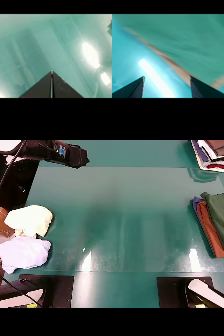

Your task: Fold the shirts.

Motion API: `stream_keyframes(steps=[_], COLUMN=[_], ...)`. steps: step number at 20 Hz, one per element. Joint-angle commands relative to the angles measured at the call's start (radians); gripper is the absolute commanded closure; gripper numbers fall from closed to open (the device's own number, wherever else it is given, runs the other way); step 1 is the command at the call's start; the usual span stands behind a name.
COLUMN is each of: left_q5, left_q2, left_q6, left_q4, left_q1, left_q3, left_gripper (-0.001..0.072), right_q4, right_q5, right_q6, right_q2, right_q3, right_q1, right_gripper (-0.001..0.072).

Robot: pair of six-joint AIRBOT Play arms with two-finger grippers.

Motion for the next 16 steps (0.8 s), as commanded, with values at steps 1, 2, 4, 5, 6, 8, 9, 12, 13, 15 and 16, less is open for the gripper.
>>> stream_keyframes(steps=[1,2,4,5,6,8,9,12,13,15,16], left_q5=[-0.010,-0.006,0.018,0.030,0.038,0.044,0.045,0.064,0.068,0.070,0.070], left_q2=[0.000,0.000,0.000,0.000,0.000,0.000,0.000,0.000,0.000,0.000,0.000], left_q6=[0.000,0.000,0.000,0.000,0.000,0.000,0.001,0.000,0.000,0.000,0.001], left_q4=[0.000,0.000,0.000,0.000,0.000,0.000,0.000,0.000,0.000,0.000,0.000], left_q1=[0.000,0.000,0.000,0.000,0.000,0.000,0.000,0.000,0.000,0.000,0.000], left_q3=[0.000,0.000,0.000,0.000,0.000,0.000,0.000,0.000,0.000,0.000,0.000], left_gripper=[0.0675,0.0675,0.0675,0.0675,0.0675,0.0675,0.0675,0.0675,0.0675,0.0675,0.0675], right_q4=[0.144,0.140,0.135,0.135,0.134,0.134,0.134,0.135,0.135,0.135,0.135], right_q5=[-0.106,-0.127,-0.171,-0.190,-0.204,-0.217,-0.219,-0.216,-0.211,-0.201,-0.201], right_q6=[-0.004,-0.004,-0.004,-0.005,-0.005,-0.006,-0.007,-0.007,-0.007,-0.007,-0.007], right_q2=[0.063,0.076,0.093,0.097,0.099,0.099,0.098,0.098,0.098,0.098,0.098], right_q3=[-0.006,-0.006,-0.006,-0.006,-0.006,-0.006,-0.006,-0.006,-0.006,-0.006,-0.006], right_q1=[0.185,0.259,0.407,0.472,0.534,0.628,0.663,0.718,0.724,0.724,0.724], right_gripper=[0.0087,0.0089,0.0325,0.0471,0.0593,0.0689,0.0689,0.0689,0.0689,0.0689,0.0689])
